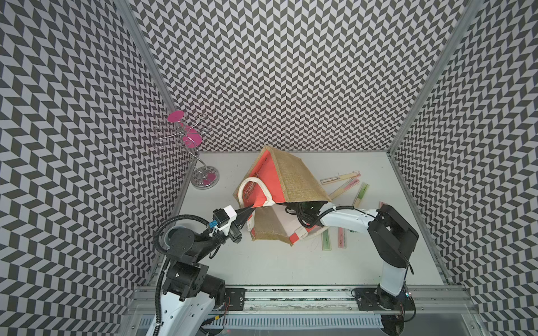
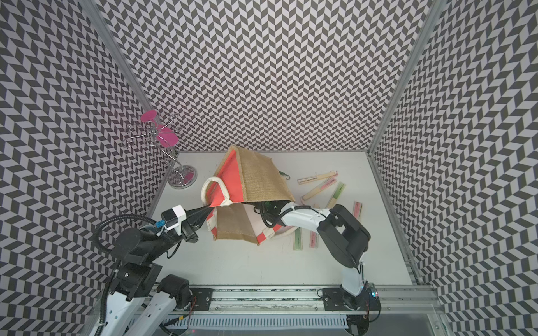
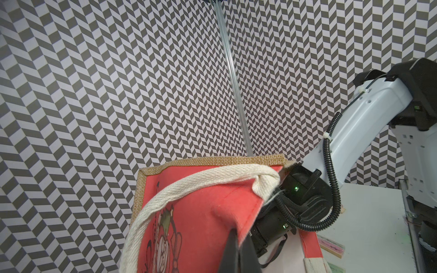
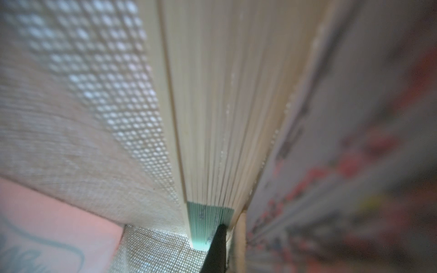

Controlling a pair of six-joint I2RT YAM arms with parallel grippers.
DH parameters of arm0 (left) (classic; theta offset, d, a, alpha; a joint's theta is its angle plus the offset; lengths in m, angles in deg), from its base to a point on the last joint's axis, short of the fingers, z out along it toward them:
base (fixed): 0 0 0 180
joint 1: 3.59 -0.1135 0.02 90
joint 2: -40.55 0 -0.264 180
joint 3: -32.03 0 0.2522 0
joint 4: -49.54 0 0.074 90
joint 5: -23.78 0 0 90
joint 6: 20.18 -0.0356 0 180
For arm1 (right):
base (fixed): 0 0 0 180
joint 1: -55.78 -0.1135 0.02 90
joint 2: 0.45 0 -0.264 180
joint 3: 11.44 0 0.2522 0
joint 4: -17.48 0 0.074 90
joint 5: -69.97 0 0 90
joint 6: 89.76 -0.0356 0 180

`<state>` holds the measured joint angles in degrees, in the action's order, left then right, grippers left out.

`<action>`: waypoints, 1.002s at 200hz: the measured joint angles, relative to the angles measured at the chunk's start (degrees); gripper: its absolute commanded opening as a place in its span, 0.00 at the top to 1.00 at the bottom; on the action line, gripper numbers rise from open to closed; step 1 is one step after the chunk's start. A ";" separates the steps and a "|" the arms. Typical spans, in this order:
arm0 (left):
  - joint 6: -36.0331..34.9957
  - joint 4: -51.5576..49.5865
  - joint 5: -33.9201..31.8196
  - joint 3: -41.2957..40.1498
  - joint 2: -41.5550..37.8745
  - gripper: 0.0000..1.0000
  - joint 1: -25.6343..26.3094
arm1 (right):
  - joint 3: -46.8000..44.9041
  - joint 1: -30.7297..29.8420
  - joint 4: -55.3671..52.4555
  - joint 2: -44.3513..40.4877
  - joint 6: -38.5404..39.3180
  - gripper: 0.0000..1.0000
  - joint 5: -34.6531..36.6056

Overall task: Take out the folding fans from the tote bags
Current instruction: Pick up the folding fan from the canvas bag.

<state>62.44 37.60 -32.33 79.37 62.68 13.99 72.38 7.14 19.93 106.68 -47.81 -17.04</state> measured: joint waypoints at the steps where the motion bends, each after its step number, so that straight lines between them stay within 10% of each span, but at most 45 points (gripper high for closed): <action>1: 0.04 0.00 0.00 0.00 0.00 1.00 0.00 | 0.00 0.00 -0.02 0.00 0.00 0.93 -0.02; 200: 3.54 -0.42 -24.94 3.67 9.60 1.00 0.00 | -5.55 -7.85 -3.65 -15.17 19.17 0.98 -6.29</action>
<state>65.98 37.19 -57.27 83.04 72.28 13.99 66.83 -0.71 16.28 91.51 -28.64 -23.34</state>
